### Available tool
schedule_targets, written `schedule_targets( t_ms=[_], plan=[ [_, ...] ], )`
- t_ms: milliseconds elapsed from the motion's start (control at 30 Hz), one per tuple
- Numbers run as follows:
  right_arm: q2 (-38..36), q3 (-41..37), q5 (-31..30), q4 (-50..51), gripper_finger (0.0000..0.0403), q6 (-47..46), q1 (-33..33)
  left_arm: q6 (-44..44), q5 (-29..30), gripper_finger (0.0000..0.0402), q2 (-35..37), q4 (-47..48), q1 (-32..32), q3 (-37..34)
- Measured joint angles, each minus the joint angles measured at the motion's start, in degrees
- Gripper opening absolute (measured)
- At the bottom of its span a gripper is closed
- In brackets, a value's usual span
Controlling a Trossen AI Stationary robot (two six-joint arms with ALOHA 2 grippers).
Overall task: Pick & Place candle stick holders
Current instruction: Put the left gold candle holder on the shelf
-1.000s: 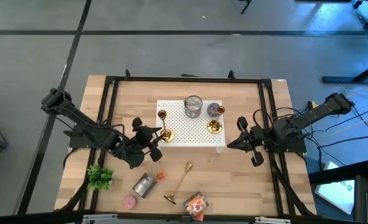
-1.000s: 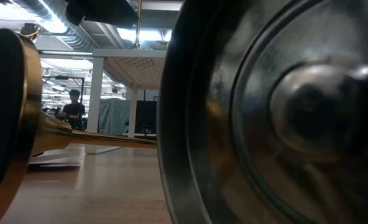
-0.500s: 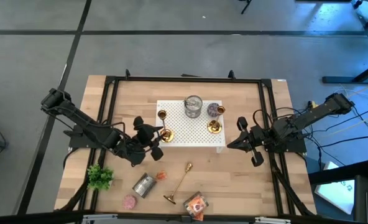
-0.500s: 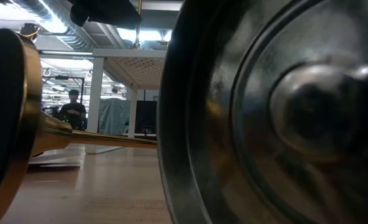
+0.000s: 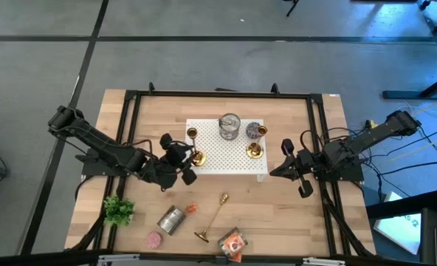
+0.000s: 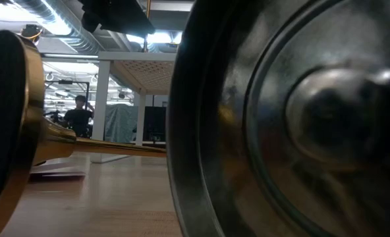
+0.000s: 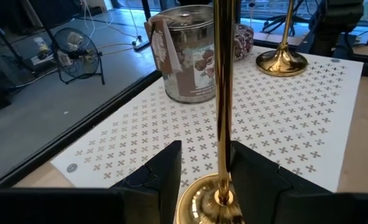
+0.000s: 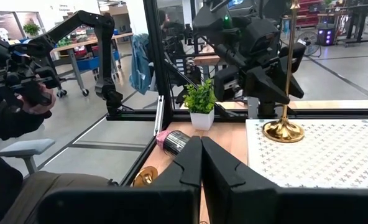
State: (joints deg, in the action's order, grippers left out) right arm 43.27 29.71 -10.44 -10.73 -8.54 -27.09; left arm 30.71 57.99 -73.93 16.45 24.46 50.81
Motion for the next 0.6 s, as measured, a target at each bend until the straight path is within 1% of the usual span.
schedule_targets(
  t_ms=[133,400,533,600],
  plan=[
    [0.0,0.0,0.0,0.1,0.0005,0.0,0.0,0.0,-2.6,0.0102,0.0,0.0,-1.1,0.0],
    [0.0,0.0,0.0,0.1,0.0005,0.0,0.0,-1.1,-2.6,0.005,0.0,0.0,-0.8,0.0],
    [0.0,0.0,0.0,0.1,0.0005,0.0,0.0,-2.3,-2.6,0.0016,0.1,-0.3,-1.8,0.0],
    [0.0,0.0,0.0,0.2,0.0005,0.0,0.0,-3.1,-2.5,0.0012,0.1,-0.4,-2.7,0.0]
  ],
)
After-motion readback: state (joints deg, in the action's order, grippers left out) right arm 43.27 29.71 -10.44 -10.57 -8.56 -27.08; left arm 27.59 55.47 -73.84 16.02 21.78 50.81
